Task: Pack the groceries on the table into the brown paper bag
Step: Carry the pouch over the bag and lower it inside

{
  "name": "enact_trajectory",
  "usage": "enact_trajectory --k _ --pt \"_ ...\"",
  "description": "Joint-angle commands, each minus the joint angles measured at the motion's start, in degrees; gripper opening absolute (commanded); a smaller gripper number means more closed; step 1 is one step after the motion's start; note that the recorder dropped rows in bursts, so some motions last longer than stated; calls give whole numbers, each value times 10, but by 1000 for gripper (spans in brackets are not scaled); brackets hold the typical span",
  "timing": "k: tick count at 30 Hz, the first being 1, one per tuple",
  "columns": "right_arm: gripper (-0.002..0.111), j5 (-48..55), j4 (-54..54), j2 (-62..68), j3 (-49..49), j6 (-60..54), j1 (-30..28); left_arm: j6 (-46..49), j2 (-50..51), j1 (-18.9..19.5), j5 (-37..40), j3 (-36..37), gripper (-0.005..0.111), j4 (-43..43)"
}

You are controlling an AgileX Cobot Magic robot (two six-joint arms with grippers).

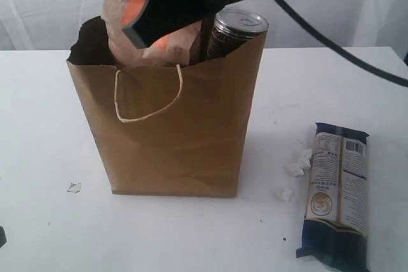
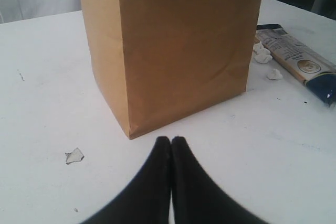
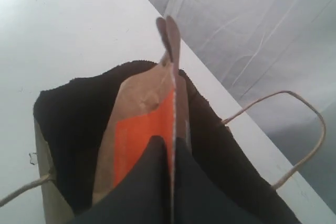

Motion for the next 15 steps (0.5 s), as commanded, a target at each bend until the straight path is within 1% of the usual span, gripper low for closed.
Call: enact_trajectory --k 1,6,13,15 --pt "0 -34 6 17 -11 -17 -3 1 -3 0 2 2 0 -6" --pt "0 -48 27 37 -36 -21 -3 1 -3 0 2 2 0 -6" --pt "0 -51 30 44 -53 -29 24 1 -3 0 2 2 0 -6" --pt "0 -38 30 47 -53 -29 24 1 -3 0 2 2 0 -6"
